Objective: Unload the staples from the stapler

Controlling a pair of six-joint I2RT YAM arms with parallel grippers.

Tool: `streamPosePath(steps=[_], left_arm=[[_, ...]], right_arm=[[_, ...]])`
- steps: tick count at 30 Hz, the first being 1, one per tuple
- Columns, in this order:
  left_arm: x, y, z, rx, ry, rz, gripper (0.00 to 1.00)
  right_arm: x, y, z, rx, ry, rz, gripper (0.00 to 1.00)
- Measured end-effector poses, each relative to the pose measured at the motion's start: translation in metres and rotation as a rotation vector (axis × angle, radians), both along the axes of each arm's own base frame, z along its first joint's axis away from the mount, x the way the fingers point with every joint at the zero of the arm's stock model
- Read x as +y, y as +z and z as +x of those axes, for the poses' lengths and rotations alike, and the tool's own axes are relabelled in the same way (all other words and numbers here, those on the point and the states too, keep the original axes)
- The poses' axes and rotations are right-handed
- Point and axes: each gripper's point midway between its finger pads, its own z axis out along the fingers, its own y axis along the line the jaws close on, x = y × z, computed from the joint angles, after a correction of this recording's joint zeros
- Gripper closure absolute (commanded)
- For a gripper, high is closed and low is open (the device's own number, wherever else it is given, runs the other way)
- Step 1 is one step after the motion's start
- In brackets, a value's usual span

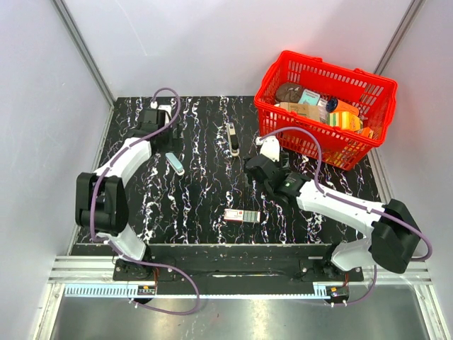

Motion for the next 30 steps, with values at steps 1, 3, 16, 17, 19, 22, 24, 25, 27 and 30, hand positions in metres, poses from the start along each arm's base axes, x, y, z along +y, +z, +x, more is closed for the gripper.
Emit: streamPosePath(steps=[1, 3, 16, 17, 19, 22, 24, 25, 27, 30], left_arm=[[-0.002, -0.006, 0.0, 0.018, 0.009, -0.005, 0.01], [-0.006, -0.019, 0.001, 0.054, 0.025, -0.008, 0.01], [-0.013, -0.073, -0.007, 0.211, 0.087, -0.015, 0.35], [-0.013, -0.074, -0.007, 0.212, 0.088, -0.016, 0.42], [-0.014, -0.076, -0.007, 0.215, 0.087, -0.016, 0.51], [-0.017, -0.08, -0.007, 0.22, 0.077, -0.009, 0.56], [-0.021, -0.082, -0.008, 0.218, 0.061, -0.003, 0.56], [-0.023, -0.083, -0.009, 0.216, 0.054, -0.003, 0.57], [-0.029, -0.088, -0.017, 0.228, 0.035, 0.002, 0.58], [-0.037, -0.097, -0.044, 0.267, 0.0, 0.009, 0.59]], right_arm=[[0.001, 0.001, -0.001, -0.004, 0.004, -0.003, 0.0], [0.002, 0.001, -0.002, -0.008, 0.009, -0.007, 0.01], [0.0, 0.014, -0.01, -0.043, 0.029, 0.022, 0.03], [0.0, 0.013, -0.01, -0.041, 0.029, 0.02, 0.03], [0.0, 0.012, -0.01, -0.04, 0.029, 0.019, 0.04], [0.001, 0.012, -0.011, -0.038, 0.033, 0.021, 0.05], [0.001, 0.011, -0.011, -0.036, 0.033, 0.02, 0.06], [0.001, 0.01, -0.011, -0.034, 0.034, 0.019, 0.06], [0.002, 0.009, -0.011, -0.031, 0.035, 0.016, 0.07], [0.002, 0.006, -0.01, -0.027, 0.036, 0.011, 0.07]])
